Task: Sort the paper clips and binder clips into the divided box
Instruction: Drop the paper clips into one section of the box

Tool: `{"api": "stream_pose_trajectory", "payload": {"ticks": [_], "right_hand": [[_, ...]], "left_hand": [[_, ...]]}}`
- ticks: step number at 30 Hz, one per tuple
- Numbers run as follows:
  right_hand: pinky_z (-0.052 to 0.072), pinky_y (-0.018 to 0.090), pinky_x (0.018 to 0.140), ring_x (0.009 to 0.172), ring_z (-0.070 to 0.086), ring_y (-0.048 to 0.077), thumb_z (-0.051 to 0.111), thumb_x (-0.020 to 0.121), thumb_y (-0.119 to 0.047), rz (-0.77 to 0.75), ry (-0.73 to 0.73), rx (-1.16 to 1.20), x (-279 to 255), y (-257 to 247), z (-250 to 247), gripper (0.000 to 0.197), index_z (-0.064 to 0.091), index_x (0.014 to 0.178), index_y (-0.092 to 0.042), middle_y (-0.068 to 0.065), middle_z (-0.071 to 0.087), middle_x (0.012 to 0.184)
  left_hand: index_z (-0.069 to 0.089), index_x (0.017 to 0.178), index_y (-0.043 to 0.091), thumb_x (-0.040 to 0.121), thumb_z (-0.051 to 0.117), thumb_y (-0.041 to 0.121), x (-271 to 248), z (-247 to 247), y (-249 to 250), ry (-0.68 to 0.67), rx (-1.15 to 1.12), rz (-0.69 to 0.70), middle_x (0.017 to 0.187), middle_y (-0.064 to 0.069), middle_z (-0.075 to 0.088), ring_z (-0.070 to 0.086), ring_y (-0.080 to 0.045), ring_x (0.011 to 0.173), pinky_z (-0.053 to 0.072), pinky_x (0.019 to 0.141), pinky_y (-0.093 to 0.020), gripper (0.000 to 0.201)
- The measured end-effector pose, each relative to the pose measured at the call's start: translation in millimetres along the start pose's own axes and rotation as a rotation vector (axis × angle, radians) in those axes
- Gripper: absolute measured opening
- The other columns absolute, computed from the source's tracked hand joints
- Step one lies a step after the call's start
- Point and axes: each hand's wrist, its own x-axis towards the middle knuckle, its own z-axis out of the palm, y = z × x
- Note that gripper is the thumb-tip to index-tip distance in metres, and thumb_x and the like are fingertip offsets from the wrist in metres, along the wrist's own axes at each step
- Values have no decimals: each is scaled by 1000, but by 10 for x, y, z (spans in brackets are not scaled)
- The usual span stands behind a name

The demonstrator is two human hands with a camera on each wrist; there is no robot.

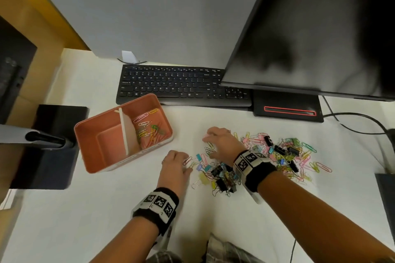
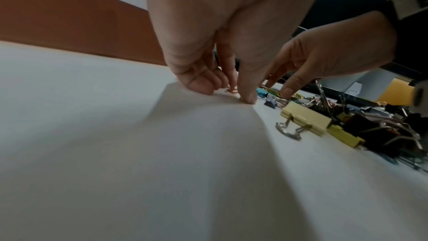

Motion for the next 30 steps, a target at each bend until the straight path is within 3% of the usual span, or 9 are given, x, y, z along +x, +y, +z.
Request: {"api": "stream_pose_trajectory", "payload": {"ticks": [4,10,13,19,23,26,30], "right_hand": [[42,32,97,108,50,20,56,89,-12,-40,38,8,-29,21,28,22,64,109,-10,4,56,115],[47,30,89,89,52,15,54,90,-13,62,32,130,-29,41,-24,23,57,113,-10,6,61,106],[49,33,89,93,57,20,54,89,-13,99,8,80,-30,49,-12,17,62,104,-11,6,61,105],[43,24,78,86,54,19,55,88,-12,98,45,94,-114,105,26,14,65,96,-7,4,53,94],[47,28,81,92,59,22,54,87,-10,116,59,125,-166,147,37,12,63,95,-9,8,63,100],[48,28,82,93,59,22,55,86,-9,135,58,151,-181,189,23,12,62,96,-9,8,65,98],[48,27,86,97,60,22,53,86,-7,118,56,161,-164,232,-24,19,65,102,-8,8,66,103]], "left_hand": [[64,91,12,83,57,4,92,-12,-42,1,24,1,91,-5,60,53,-22,87,38,75,-25,13],[64,86,11,84,53,1,153,-29,-41,-75,72,29,87,-6,58,53,-22,83,43,76,-28,14],[64,84,11,83,55,1,141,-44,-66,-81,63,82,86,-5,55,52,-22,83,44,77,-29,14],[65,96,15,87,57,10,194,-99,128,-107,30,275,90,2,57,51,-12,83,35,71,-15,13],[62,110,20,89,49,10,363,-41,330,-269,250,402,90,0,52,45,-21,94,37,79,-27,26],[61,107,21,88,47,11,460,-60,396,-378,444,455,83,5,41,45,-24,95,41,82,-35,25],[62,97,21,89,48,18,507,-60,390,-392,544,443,81,7,39,47,-23,94,37,77,-32,17]]}}
